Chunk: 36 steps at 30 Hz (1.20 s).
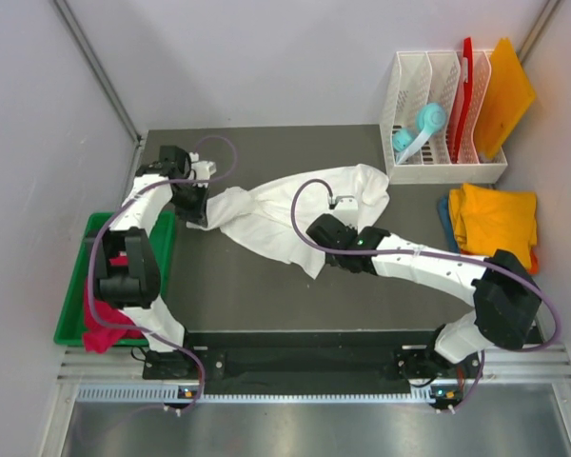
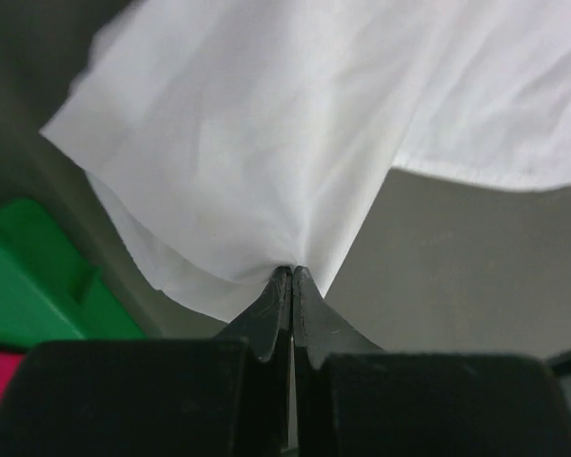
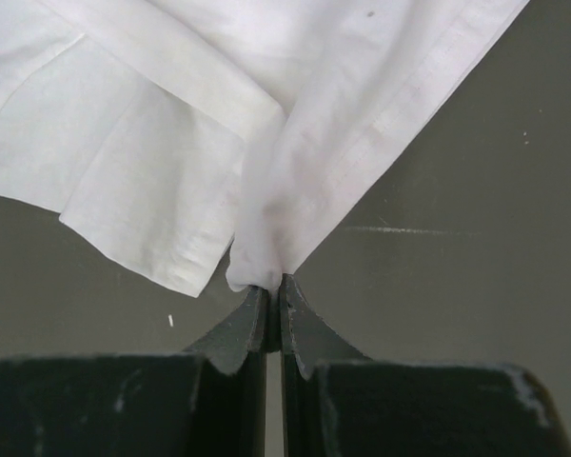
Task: Fold and stack the t-shirts
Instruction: Flatten the tshirt out
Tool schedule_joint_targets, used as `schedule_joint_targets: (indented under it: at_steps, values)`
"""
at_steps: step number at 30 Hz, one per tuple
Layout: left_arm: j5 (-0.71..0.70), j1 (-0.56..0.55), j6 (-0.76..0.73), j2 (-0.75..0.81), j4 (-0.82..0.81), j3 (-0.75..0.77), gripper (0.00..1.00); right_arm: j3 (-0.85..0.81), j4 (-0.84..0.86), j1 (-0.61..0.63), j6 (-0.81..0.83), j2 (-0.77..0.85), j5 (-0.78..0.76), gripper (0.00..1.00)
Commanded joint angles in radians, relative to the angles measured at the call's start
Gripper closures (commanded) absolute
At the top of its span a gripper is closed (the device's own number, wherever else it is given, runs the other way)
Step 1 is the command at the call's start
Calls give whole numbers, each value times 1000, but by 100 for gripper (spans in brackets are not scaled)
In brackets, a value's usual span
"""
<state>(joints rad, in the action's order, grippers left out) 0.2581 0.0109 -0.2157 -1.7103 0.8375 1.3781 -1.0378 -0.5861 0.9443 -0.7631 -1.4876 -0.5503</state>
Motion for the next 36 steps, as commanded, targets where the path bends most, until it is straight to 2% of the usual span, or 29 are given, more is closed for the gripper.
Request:
schedule_joint_targets:
  at_steps: [1, 5, 9, 10, 11, 12, 13, 14, 15, 20, 26, 36]
  values:
    - [70, -5, -114, -29, 178, 1, 100, 5, 42, 5, -5, 36, 7, 100]
    - [76, -8, -160, -81, 279, 16, 100, 5, 52, 5, 1, 30, 13, 100]
    - [81, -6, -169, -130, 308, 19, 98, 1, 57, 5, 10, 24, 15, 100]
    - [84, -8, -171, -126, 304, 15, 90, -1, 55, 5, 11, 26, 15, 100]
    - [87, -6, -163, -117, 292, 10, 76, -1, 58, 5, 15, 24, 15, 100]
    - [84, -6, -151, -86, 250, 7, 40, -2, 58, 5, 18, 23, 15, 100]
    - [87, -6, -142, -66, 226, 0, 28, -2, 55, 5, 18, 23, 15, 100]
    - [92, -6, -120, -45, 200, -4, 5, -2, 58, 5, 19, 21, 15, 100]
    - [93, -8, -107, -4, 146, -5, 1, -4, 58, 7, 21, 21, 16, 100]
    - [44, -8, 17, 37, -11, 9, 1, -10, 60, 5, 25, 15, 20, 100]
    - [-45, -6, 131, -75, -75, 62, 1, -18, 49, 7, 30, 16, 20, 100]
    - [-143, -6, 162, -164, -130, 52, 10, -1, 40, 5, 28, 32, 15, 100]
